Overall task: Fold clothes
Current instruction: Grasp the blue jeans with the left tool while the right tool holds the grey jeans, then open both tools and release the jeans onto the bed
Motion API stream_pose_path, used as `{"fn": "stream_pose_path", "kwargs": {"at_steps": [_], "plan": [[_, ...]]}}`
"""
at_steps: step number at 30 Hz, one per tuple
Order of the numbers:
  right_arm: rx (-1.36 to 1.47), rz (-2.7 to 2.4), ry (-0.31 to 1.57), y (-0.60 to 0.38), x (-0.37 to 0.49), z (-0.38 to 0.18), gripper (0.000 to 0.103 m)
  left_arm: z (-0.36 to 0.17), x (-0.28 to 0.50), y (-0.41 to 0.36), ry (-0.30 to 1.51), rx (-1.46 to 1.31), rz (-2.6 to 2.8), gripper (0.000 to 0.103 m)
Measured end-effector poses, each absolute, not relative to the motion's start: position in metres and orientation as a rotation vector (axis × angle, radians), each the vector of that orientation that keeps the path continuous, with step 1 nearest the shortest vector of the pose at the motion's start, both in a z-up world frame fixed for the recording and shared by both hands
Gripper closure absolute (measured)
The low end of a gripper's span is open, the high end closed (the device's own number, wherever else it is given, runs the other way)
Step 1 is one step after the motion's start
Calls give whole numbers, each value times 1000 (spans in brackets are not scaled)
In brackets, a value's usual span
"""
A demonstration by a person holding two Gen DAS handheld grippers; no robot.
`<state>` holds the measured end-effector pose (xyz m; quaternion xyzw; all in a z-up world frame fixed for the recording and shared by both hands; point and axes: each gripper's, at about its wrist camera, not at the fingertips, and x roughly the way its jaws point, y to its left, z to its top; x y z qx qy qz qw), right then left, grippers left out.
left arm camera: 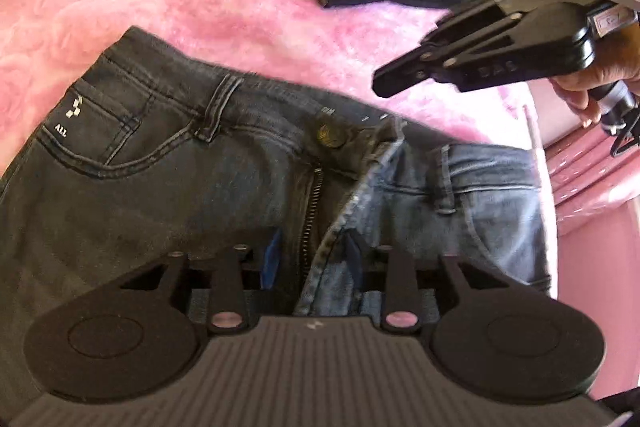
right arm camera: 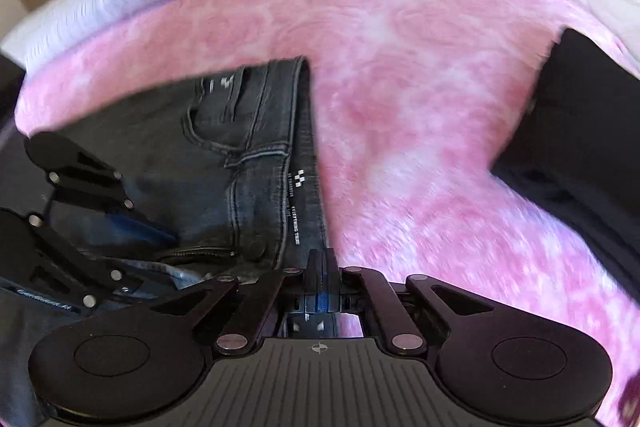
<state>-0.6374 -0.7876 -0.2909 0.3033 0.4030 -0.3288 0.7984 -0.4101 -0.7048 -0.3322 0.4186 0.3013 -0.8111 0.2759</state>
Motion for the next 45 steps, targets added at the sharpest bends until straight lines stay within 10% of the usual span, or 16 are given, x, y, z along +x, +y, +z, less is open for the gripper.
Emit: {"fn": "stream_pose_path", "kwargs": {"at_steps": [3,4,11,14,18,45], "plan": [[655,-659,830,-766,-648,-285,35,-330,-411,-694,702,1174,-2254,73],[635,-628,846,-760,-644,-290,32,-330,-413,-692,679,1194,-2275,73],[545,-481,926,-760,-606,-322,35,-332,-427,-681,535,1334,-2390,66],[593,-502,933,-771,-604,-320,74,-331,-429,-685,548,1351,-2397,65],[589,-522,926,-765,-607,-289,89,-323,-426,-689,593,1300,-2424,66],[728,-759,809,-721,-667,-271,73,-299,-388,-698,748,1003,-2134,66]]}}
